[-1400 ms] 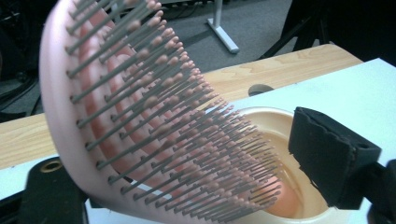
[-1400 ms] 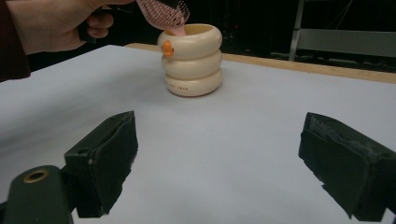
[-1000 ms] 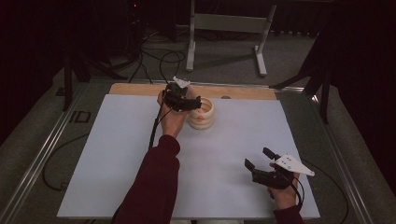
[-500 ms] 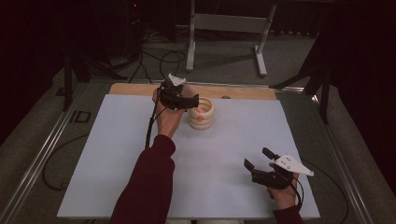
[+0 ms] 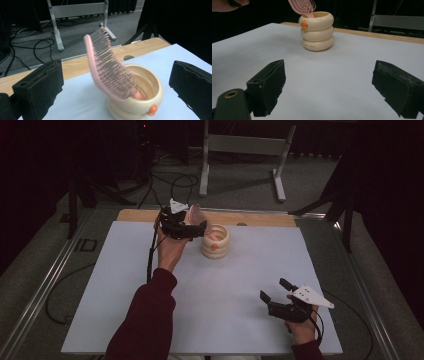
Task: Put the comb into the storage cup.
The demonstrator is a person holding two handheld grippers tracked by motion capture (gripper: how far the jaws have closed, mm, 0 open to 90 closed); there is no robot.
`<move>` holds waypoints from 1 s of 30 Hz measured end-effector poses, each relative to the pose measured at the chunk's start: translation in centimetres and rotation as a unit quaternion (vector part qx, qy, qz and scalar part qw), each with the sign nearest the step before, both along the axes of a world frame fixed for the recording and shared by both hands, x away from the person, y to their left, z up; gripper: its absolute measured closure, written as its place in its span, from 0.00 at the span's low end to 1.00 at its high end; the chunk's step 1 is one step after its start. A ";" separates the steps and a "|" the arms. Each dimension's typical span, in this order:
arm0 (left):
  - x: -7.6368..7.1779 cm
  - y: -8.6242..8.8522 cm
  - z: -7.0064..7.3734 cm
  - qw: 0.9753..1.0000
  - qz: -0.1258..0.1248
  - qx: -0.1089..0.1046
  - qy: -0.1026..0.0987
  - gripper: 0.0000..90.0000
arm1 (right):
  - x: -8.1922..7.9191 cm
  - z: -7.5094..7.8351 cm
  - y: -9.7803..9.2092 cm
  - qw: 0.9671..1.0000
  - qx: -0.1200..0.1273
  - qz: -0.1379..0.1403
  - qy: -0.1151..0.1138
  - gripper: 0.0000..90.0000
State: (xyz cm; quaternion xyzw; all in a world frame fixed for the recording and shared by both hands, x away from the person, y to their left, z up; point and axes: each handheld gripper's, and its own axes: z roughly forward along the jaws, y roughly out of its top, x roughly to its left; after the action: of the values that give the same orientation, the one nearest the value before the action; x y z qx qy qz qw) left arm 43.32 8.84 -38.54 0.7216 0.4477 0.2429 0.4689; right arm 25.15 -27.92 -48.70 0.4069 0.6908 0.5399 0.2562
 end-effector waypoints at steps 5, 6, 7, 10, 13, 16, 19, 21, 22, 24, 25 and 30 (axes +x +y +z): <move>-1.2 1.3 0.4 1.000 -0.012 0.003 -0.006 0.00 | 0.0 -0.1 0.2 1.000 -0.003 0.003 0.001 0.13; -1.4 1.6 0.4 1.000 -0.014 0.002 -0.007 0.00 | 0.0 -0.1 0.2 1.000 -0.003 0.003 0.001 0.13; -1.6 1.9 0.4 1.000 -0.015 0.001 -0.008 0.00 | 0.0 -0.1 0.3 1.000 -0.003 0.003 0.001 0.13; -2.3 2.8 0.3 1.000 -0.019 -0.002 -0.009 0.00 | 0.0 -0.1 0.3 1.000 -0.003 0.003 0.002 0.13; -3.0 3.5 -0.1 1.000 -0.024 0.009 -0.011 0.00 | 0.0 -0.1 0.4 1.000 -0.003 0.003 0.002 0.13; -3.7 4.2 -0.4 0.999 -0.033 0.014 -0.010 0.00 | 0.0 -0.1 0.5 1.000 -0.003 0.005 0.003 0.13; -4.5 4.8 -0.6 0.999 -0.046 0.020 -0.015 0.00 | 0.0 -0.2 0.6 1.000 -0.004 0.006 0.003 0.13; -5.1 5.3 -0.7 0.998 -0.054 0.026 -0.019 0.00 | 0.0 -0.2 0.6 1.000 -0.005 0.005 0.003 0.13; -5.4 5.5 -0.8 0.998 -0.056 0.027 -0.019 0.00 | 0.0 -0.2 0.6 1.000 -0.004 0.005 0.003 0.13; -6.0 5.9 -0.9 0.998 -0.060 0.025 -0.021 0.00 | 0.0 -0.2 0.6 1.000 -0.005 0.005 0.003 0.13; -6.3 6.2 -1.0 0.997 -0.063 0.027 -0.021 0.00 | 0.0 -0.1 0.6 1.000 -0.005 0.005 0.003 0.13; -7.4 7.1 -1.4 0.997 -0.071 0.023 -0.028 0.00 | 0.0 -0.1 0.7 1.000 -0.007 0.005 0.003 0.13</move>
State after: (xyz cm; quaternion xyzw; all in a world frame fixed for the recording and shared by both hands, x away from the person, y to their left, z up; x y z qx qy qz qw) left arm 35.88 15.91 -39.92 0.7552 0.3764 0.2396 0.4802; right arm 25.13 -27.21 -48.84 0.4037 0.6971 0.5353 0.2540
